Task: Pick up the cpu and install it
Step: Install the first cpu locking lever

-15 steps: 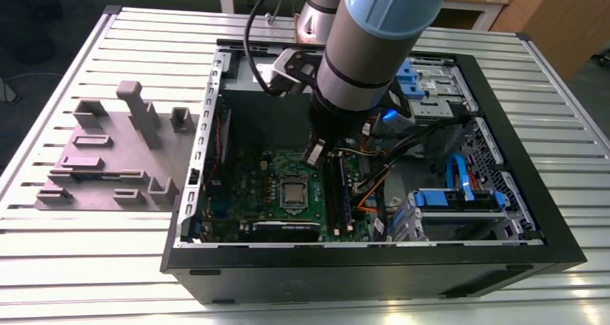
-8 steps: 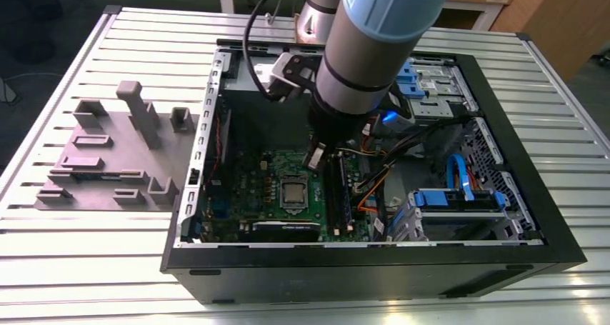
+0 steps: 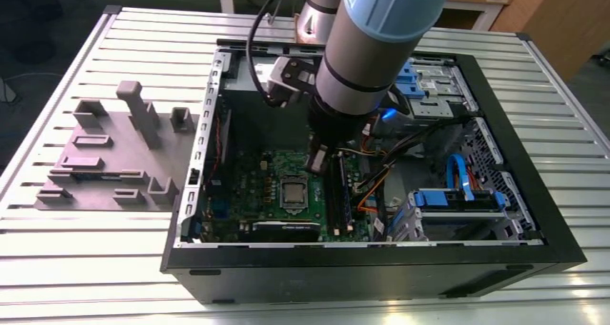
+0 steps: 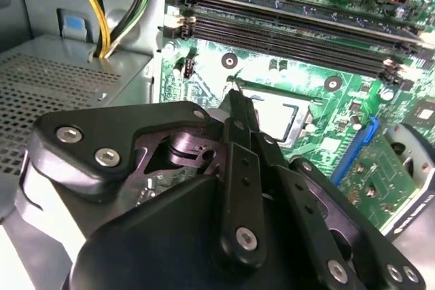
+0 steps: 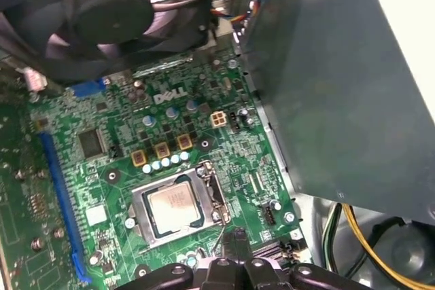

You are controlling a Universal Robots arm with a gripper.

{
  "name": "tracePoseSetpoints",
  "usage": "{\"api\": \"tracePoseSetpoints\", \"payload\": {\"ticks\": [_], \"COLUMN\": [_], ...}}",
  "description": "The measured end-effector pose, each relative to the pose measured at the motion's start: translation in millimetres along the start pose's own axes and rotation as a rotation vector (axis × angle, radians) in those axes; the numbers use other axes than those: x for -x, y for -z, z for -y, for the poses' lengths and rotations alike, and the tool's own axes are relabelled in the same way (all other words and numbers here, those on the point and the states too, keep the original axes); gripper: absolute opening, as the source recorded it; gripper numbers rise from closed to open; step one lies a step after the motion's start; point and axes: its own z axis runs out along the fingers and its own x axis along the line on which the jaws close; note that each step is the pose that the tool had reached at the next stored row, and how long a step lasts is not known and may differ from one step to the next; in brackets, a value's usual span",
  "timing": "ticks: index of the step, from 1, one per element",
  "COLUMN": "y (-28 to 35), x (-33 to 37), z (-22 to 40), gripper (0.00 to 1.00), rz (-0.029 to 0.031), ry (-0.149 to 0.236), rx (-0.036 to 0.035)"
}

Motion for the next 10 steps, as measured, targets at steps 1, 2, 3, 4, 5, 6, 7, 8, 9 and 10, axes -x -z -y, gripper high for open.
{"api": "tracePoseSetpoints", "payload": {"ticks": [1, 2, 3, 4, 5, 6, 7, 8, 9, 10], "y": [0.1, 0.1, 0.2, 0.2, 0.4, 0.4, 0.4, 0.3, 0.2, 0.0], "x": [-0.1, -0.6, -1.5, -2.2, -2.9, -3.6, -4.2, -4.8, -5.1, -5.3], "z": [0.1, 0.2, 0.5, 0.6, 0.8, 1.0, 1.2, 1.4, 1.6, 1.6], "gripper": [0.10, 0.10, 0.10, 0.10, 0.10, 0.10, 0.10, 0.10, 0.10, 0.10], "rz": [-0.0008, -0.0009, -0.0012, -0.0015, -0.0022, -0.0027, -0.0031, -0.0036, -0.0042, -0.0053], "ry": [0.009, 0.016, 0.019, 0.020, 0.020, 0.021, 0.022, 0.025, 0.031, 0.038], "rx": [-0.0007, -0.0017, -0.0021, -0.0028, -0.0032, -0.0034, -0.0036, -0.0035, -0.0030, -0.0025]}}
